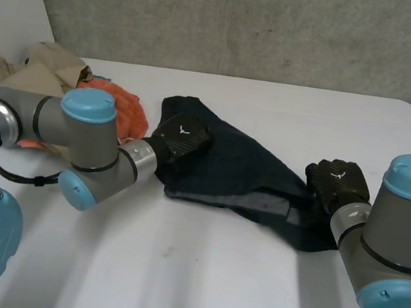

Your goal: Fold the laundry.

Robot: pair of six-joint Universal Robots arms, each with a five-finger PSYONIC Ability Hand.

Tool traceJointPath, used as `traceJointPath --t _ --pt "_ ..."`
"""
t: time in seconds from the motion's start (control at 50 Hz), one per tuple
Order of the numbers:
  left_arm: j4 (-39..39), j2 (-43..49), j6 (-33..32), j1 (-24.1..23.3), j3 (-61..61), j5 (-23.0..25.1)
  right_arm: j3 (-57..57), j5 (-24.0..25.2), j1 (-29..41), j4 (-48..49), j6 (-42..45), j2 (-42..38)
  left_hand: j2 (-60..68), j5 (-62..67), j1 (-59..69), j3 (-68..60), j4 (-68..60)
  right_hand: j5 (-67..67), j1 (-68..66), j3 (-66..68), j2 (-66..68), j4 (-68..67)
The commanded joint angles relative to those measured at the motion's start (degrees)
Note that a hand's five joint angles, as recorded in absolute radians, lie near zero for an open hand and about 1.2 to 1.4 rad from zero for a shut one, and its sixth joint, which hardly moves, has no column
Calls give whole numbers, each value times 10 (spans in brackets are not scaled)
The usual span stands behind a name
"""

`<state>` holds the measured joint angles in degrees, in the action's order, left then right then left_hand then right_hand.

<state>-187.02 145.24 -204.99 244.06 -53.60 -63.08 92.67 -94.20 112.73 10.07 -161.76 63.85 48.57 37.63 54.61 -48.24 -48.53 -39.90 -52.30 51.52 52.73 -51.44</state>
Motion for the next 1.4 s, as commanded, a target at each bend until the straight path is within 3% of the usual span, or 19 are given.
traceJointPath --t 0.02,0.12,0.22,0.34,0.4,0.46,0.54,0.58,0.62,0.72,0.82,0.96,1.06,1.16,1.4 --pt "13 -26 3 -16 2 -58 -33 8 -7 5 20 -13 314 324 254 -318 -315 -301 -277 285 273 -286" --pt "24 -96 12 -49 -22 -125 -83 8 -9 34 47 -18 314 324 254 -318 -315 -301 -277 285 273 -286" --pt "36 -178 60 -90 -76 -146 -150 14 -8 77 83 -32 314 324 254 -318 -315 -301 -277 285 273 -286" --pt "40 -250 174 -163 -135 -152 -245 71 -16 164 116 -103 314 324 254 -318 -315 -301 -277 285 273 -286" --pt "37 -259 201 -186 -149 -171 -270 121 -19 204 115 -143 314 324 254 -318 -315 -301 -277 285 273 -286" --pt "36 -261 202 -190 -154 -193 -291 138 -23 225 124 -179 314 324 254 -318 -315 -301 -277 285 273 -286" --pt "33 -261 200 -188 -157 -236 -314 91 -41 212 133 -213 -9 0 -70 6 9 -301 -277 285 273 -286" --pt "34 -261 199 -171 -160 -254 -307 54 -45 181 141 -209 -131 -121 -191 128 131 99 123 -115 -127 114" --pt "35 -261 197 -149 -163 -259 -297 28 -44 140 142 -194 -180 -170 -240 177 179 399 423 -415 -427 414" --pt "31 -262 190 -74 -172 -258 -252 11 -39 60 138 -125 -202 -192 -262 199 202 399 423 -415 -427 414" --pt "27 -261 181 -30 -166 -257 -218 2 -14 -23 116 -62 -207 -198 -267 204 207 399 423 -415 -427 414" --pt "10 -261 180 16 -169 -243 -224 -1 79 -121 1 -31 -207 -198 -267 204 207 399 423 -415 -427 414" --pt "10 -261 180 25 -178 -221 -238 11 115 -131 -48 -59 -207 -198 -267 204 207 399 423 -415 -427 414" --pt "9 -268 180 34 -200 -216 -287 15 148 -129 -86 -137 -217 -208 -277 214 217 399 423 -415 -427 414" --pt "8 -273 180 59 -222 -207 -358 20 152 -89 -131 -248 -229 -219 -289 226 228 358 382 -374 -386 373"
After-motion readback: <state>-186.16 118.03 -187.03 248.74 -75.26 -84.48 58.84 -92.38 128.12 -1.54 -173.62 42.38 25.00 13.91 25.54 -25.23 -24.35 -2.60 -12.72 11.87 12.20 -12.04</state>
